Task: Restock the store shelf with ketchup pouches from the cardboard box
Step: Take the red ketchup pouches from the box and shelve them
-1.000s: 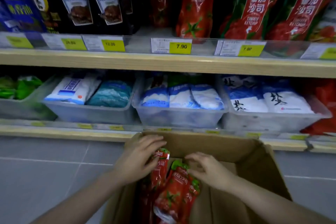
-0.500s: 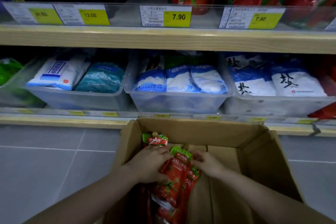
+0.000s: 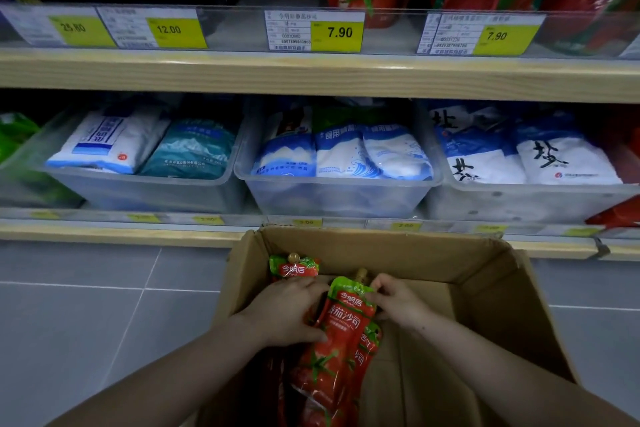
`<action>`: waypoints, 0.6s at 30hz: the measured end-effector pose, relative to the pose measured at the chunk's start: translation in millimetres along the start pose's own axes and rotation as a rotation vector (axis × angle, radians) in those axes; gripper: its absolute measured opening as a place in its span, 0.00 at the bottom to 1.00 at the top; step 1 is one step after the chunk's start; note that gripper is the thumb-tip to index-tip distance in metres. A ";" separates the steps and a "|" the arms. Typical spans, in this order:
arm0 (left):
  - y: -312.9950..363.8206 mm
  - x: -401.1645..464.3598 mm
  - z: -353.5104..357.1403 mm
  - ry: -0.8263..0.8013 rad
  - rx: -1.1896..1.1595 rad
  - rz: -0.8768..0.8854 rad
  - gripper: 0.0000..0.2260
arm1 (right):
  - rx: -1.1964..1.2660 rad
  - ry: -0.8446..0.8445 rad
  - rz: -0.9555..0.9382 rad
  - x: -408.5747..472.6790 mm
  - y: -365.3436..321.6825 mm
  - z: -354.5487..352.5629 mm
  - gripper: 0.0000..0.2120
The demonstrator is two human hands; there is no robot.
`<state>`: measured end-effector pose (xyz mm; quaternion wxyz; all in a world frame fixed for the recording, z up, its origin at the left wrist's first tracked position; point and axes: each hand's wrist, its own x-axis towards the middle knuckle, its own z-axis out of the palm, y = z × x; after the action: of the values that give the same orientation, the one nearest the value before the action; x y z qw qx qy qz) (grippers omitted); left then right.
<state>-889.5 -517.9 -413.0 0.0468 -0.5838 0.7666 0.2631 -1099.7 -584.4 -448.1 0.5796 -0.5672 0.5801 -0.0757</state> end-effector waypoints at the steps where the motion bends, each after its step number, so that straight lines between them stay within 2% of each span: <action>1: 0.8 1.3 -1.5 0.014 -0.048 -0.030 0.38 | 0.074 -0.003 -0.002 -4.9 -2.8 -4.2 0.09; 5: 4.5 8.8 -7.5 0.087 -0.244 -0.109 0.40 | 0.267 -0.022 -0.024 -28.1 -15.7 -21.5 0.08; 8: 8.3 11.9 -11.5 0.106 -0.394 -0.099 0.40 | 0.343 -0.025 -0.130 -42.0 -33.1 -33.0 0.08; 12: 15.8 14.3 -21.9 0.104 -0.564 -0.061 0.37 | 0.200 -0.008 -0.327 -57.8 -62.8 -45.1 0.10; 18: 28.0 22.8 -43.2 0.203 -0.696 0.010 0.36 | 0.105 0.055 -0.458 -75.7 -92.4 -67.2 0.10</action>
<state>-912.3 -552.5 -374.9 -0.2322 -0.5843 0.6346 0.4493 -1121.8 -598.1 -313.6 0.5599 -0.6509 0.4471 -0.2509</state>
